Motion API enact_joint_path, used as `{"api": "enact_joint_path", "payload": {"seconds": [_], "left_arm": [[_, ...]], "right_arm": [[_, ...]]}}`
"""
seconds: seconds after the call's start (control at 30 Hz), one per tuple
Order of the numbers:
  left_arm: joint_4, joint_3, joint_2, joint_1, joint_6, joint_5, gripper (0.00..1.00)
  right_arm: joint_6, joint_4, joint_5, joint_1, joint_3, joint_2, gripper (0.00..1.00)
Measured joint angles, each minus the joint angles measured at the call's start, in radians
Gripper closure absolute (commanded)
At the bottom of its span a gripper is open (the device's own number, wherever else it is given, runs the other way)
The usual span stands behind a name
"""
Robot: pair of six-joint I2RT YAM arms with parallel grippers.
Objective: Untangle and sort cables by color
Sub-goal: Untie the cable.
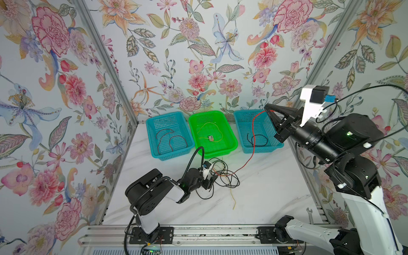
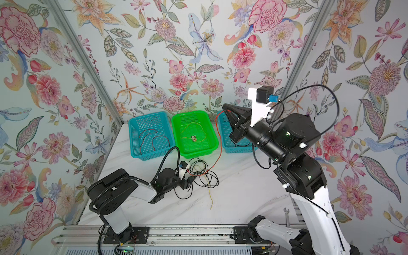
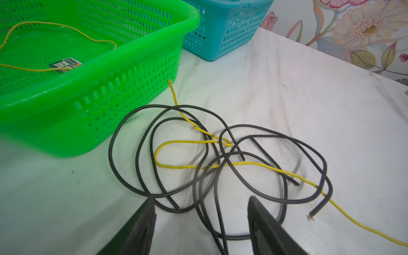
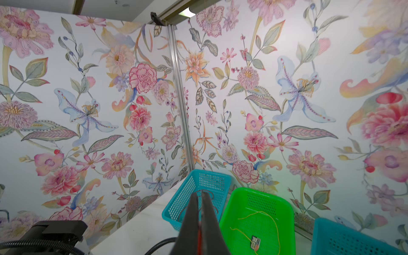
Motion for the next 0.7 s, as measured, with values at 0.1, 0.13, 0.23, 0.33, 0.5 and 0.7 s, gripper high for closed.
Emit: {"api": "enact_joint_path", "payload": {"seconds": [0.1, 0.13, 0.23, 0.33, 0.5, 0.7], "left_arm": [[0.009, -0.019, -0.023, 0.000, 0.000, 0.012, 0.22], [0.008, -0.029, -0.046, 0.000, 0.000, 0.020, 0.18], [-0.011, -0.051, -0.162, -0.001, 0.009, 0.034, 0.01], [-0.043, -0.057, -0.334, -0.002, 0.028, 0.044, 0.01], [-0.150, -0.056, -0.609, -0.003, 0.093, 0.048, 0.01], [-0.309, 0.001, -0.788, -0.003, 0.164, 0.056, 0.01]], "right_arm": [[0.002, 0.009, 0.007, -0.002, -0.007, -0.017, 1.00], [0.002, 0.015, 0.011, -0.006, -0.018, -0.024, 1.00], [0.002, 0.021, 0.030, -0.019, -0.069, -0.034, 1.00], [0.002, 0.020, 0.041, -0.035, -0.135, -0.023, 1.00], [0.003, 0.016, 0.047, -0.057, -0.227, 0.033, 1.00], [0.017, 0.023, 0.014, -0.059, -0.332, 0.083, 1.00]]}}
